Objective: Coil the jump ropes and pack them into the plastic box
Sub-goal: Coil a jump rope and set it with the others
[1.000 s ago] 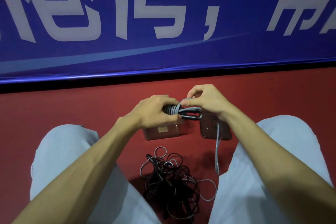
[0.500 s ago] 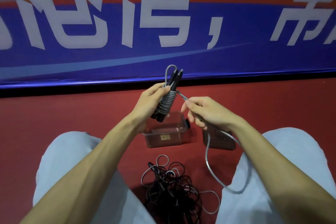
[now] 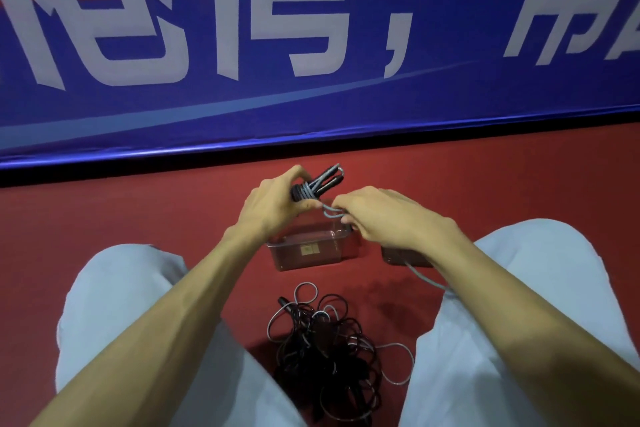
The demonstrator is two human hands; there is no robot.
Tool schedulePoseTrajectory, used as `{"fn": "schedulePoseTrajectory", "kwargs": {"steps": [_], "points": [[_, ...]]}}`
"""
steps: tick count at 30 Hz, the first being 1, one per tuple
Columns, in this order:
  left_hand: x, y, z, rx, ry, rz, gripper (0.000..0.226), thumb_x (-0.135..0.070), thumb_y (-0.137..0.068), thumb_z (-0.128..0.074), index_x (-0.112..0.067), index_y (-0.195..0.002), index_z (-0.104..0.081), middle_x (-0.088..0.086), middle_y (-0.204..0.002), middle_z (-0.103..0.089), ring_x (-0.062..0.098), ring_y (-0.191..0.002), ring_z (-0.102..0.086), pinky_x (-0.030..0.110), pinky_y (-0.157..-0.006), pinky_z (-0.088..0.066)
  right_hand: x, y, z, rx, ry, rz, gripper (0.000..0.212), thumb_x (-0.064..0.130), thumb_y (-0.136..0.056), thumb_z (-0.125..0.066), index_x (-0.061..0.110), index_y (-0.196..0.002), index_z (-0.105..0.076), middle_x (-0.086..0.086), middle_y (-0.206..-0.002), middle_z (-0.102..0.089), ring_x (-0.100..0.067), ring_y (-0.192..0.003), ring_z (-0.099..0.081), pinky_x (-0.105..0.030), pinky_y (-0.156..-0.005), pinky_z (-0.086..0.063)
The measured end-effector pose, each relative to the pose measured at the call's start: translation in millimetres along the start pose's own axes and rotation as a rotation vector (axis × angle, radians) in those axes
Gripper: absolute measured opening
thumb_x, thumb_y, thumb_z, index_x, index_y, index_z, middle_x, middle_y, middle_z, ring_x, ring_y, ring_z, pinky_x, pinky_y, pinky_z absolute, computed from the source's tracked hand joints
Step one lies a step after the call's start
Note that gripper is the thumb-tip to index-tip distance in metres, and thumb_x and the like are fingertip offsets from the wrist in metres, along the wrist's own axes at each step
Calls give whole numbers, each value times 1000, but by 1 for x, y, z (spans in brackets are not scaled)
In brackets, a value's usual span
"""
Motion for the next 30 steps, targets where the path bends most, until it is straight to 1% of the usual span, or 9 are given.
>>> {"fn": "schedulePoseTrajectory", "kwargs": {"steps": [2, 5, 11, 13, 16, 21, 24, 27, 30], "points": [[-2, 1, -4, 33, -98, -35, 48, -55, -81, -70, -32, -118, -51, 5, -96, -65, 33, -87, -58, 34, -66, -38, 6, 0, 2, -31, 46, 59, 8, 20, -95, -55, 20, -103, -56, -1, -110, -60, -27, -103, -60, -36, -72, -44], [-4, 3, -6, 29, -257, -101, 47, -54, -84, -66, -30, -120, -48, 6, -107, -66, 34, -95, -60, 34, -67, -36, 9, 0, 7, -103, 54, 115, 19, 24, -92, -61, 20, -111, -60, 1, -110, -57, -25, -103, -59, -37, -75, -46], [-12, 7, -17, 168, -348, -211, 37, -49, -87, -65, -32, -117, -51, -2, -100, -55, 29, -100, -58, 35, -69, -38, 7, -2, 7, -328, 57, 222, 13, 23, -90, -66, 21, -101, -72, 1, -95, -63, -26, -80, -64, -29, -56, -34], [-13, 7, -16, 185, -321, -238, 37, -45, -86, -66, -32, -118, -53, -2, -98, -54, 27, -100, -58, 36, -71, -40, 0, -1, 9, -438, 16, 182, 10, 21, -84, -72, 19, -93, -74, 1, -86, -65, -26, -70, -65, -28, -51, -38], [-16, 9, -13, 209, -245, -267, 44, -52, -83, -68, -36, -121, -54, -2, -98, -56, 23, -95, -56, 34, -70, -39, -14, -2, 14, -533, -107, 39, 11, 27, -85, -71, 20, -93, -75, 2, -86, -66, -25, -77, -65, -33, -59, -49], [-26, 15, -11, 165, -258, -286, 54, -75, -77, -55, -41, -119, -58, -9, -88, -56, 17, -86, -54, 33, -68, -42, -35, -6, 10, -499, -320, -279, 16, 42, -83, -71, 28, -87, -76, 12, -81, -66, -10, -84, -58, -29, -72, -44], [-28, 16, -8, 116, -222, -284, 46, -68, -83, -55, -45, -123, -57, -9, -97, -61, 20, -93, -60, 35, -74, -47, -46, -9, 5, -456, -505, -342, 15, 42, -81, -73, 27, -82, -78, 12, -76, -70, -3, -77, -62, -26, -71, -47], [-30, 19, -2, 140, -56, -236, 49, -65, -75, -51, -46, -120, -60, -13, -105, -67, 16, -98, -62, 37, -83, -50, -49, -11, 2, -358, -731, -310, 11, 29, -85, -72, 21, -85, -78, 12, -74, -70, 8, -67, -59, -16, -68, -44], [-34, 21, 4, 162, 260, -165, 37, -43, -75, -62, -36, -111, -68, -12, -103, -72, 15, -99, -65, 38, -91, -51, -50, -13, 1, -283, -995, -271, 12, 12, -92, -62, 11, -90, -74, -4, -82, -69, -6, -69, -56, -17, -62, -43]]}}
Point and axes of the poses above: each hand's wrist, its own y-axis away from the middle knuckle, its own z-axis out of the back of the hand, x = y × z, the point moved 4 cm from there along -y, towards the middle knuckle
